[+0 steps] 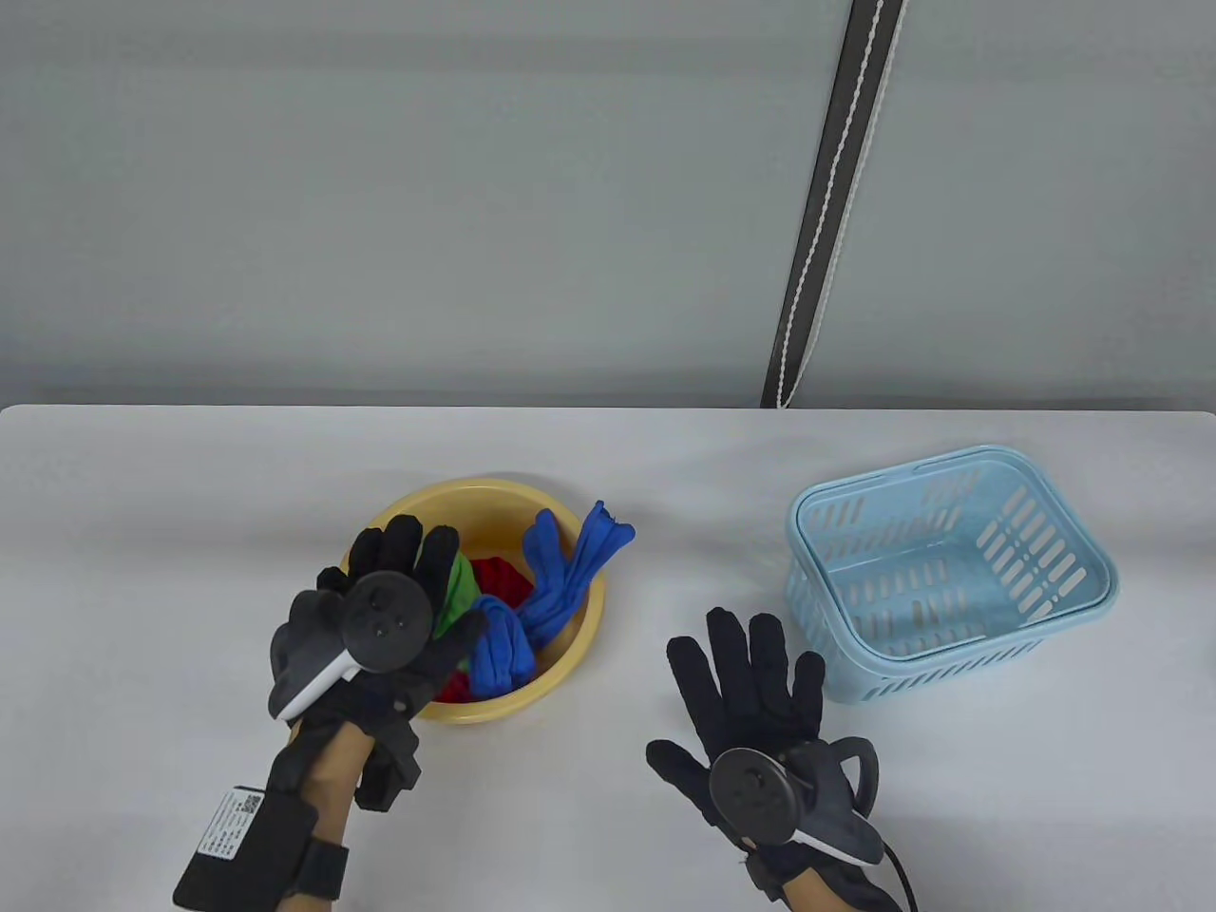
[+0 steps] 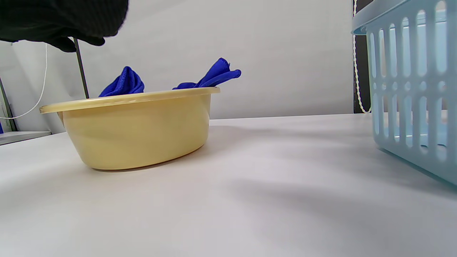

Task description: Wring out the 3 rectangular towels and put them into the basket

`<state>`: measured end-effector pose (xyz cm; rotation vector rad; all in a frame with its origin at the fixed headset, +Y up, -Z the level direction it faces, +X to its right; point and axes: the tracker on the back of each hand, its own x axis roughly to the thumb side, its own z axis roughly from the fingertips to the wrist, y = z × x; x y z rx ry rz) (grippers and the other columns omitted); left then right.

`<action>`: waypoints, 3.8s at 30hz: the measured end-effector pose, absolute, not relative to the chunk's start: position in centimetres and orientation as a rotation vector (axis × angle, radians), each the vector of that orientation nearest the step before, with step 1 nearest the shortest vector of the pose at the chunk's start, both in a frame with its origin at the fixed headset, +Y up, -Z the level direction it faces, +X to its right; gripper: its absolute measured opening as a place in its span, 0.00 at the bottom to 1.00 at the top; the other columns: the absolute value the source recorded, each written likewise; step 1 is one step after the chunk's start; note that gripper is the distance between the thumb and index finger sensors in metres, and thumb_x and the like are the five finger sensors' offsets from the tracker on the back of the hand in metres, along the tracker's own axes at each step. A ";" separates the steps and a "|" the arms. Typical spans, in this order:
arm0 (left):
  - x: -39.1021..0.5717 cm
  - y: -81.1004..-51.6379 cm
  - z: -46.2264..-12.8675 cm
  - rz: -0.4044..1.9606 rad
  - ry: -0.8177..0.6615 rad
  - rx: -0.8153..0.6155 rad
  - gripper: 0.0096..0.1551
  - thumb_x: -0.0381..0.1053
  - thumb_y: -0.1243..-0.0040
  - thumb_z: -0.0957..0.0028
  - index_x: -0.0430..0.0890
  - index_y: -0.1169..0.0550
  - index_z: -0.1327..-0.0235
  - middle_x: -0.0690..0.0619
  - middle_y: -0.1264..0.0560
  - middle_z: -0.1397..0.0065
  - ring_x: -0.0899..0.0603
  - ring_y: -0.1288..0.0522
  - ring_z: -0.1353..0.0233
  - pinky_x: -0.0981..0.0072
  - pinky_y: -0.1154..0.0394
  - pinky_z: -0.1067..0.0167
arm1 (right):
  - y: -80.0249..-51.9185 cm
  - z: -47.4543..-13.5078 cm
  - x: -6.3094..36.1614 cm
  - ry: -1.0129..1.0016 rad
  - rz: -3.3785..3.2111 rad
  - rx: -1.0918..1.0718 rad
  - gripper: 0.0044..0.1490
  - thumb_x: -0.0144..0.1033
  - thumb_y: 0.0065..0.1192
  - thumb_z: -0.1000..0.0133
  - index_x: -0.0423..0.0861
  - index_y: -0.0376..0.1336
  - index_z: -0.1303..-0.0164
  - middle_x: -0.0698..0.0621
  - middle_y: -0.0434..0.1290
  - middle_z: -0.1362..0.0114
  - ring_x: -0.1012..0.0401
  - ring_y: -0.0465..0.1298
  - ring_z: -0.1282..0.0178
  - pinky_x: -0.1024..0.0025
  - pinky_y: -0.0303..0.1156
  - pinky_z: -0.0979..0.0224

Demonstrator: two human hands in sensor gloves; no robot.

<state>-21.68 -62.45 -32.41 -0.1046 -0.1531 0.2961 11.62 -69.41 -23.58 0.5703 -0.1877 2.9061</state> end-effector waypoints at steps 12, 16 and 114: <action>-21.3 -66.3 -40.6 0.135 0.044 -0.388 0.52 0.68 0.42 0.43 0.54 0.50 0.13 0.38 0.42 0.11 0.28 0.32 0.21 0.30 0.33 0.30 | -69.3 -23.4 12.1 -0.196 2.927 0.542 0.63 0.66 0.56 0.39 0.55 0.24 0.14 0.37 0.30 0.10 0.36 0.28 0.13 0.23 0.31 0.26; -20.6 -68.2 -43.0 0.051 0.116 -0.534 0.50 0.68 0.41 0.43 0.58 0.51 0.13 0.38 0.34 0.15 0.30 0.27 0.26 0.34 0.29 0.33 | -69.3 -23.4 12.2 -0.194 2.931 0.536 0.63 0.66 0.56 0.39 0.54 0.24 0.14 0.37 0.30 0.10 0.36 0.28 0.13 0.23 0.32 0.26; -10.9 -62.6 -23.5 0.751 -0.491 0.132 0.71 0.72 0.31 0.53 0.46 0.57 0.13 0.35 0.48 0.10 0.25 0.41 0.17 0.26 0.37 0.28 | -58.3 -26.1 11.8 -0.059 2.167 0.650 0.32 0.43 0.75 0.40 0.45 0.66 0.29 0.49 0.81 0.53 0.60 0.83 0.68 0.58 0.81 0.59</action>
